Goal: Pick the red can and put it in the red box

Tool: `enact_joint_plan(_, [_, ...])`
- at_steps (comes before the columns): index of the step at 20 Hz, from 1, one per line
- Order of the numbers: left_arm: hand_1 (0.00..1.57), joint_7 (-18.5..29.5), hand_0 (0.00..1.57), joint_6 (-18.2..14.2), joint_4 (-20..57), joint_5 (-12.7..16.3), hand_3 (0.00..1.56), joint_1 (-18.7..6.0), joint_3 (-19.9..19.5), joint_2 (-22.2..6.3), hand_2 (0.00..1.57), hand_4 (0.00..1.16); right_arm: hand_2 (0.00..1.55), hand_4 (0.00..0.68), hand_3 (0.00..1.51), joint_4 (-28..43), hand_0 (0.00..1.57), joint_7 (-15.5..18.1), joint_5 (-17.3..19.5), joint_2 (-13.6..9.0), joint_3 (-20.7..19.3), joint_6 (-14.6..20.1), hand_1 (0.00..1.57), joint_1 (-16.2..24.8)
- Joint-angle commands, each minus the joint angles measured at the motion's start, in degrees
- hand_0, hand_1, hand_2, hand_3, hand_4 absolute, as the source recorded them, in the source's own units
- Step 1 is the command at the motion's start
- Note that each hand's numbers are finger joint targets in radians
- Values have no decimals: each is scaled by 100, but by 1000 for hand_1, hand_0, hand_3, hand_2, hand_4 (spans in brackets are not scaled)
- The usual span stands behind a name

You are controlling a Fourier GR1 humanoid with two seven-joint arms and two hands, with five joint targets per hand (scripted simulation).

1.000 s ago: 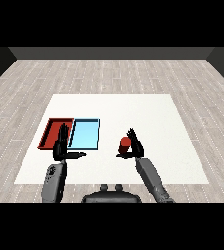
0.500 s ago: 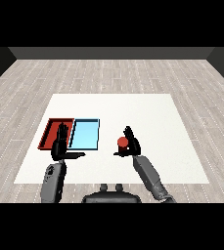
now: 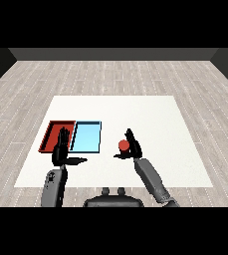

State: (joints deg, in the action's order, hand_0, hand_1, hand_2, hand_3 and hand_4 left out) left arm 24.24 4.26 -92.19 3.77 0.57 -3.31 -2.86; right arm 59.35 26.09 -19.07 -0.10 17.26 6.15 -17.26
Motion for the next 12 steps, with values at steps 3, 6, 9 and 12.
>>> enact_joint_plan(3, [0,3,0,-87,176,-67,0,-140,24,64,0,0,1243,0,1189,-458,1145,136,-379,8,163,822,1145,-253])
enact_joint_plan(6, [0,471,0,158,295,31,0,214,-129,-74,0,0,1509,584,1457,-680,1571,-124,260,-29,-148,845,1571,-260])
enact_joint_plan(9, [0,-64,0,-57,135,-56,0,-163,-61,-51,0,0,1491,570,1438,-645,1571,-701,400,-21,-327,988,1571,-584])
enact_joint_plan(12, [0,85,0,-221,247,-120,0,-282,-57,74,0,0,1486,570,1432,-816,1571,-698,376,9,-105,1285,1571,-681])
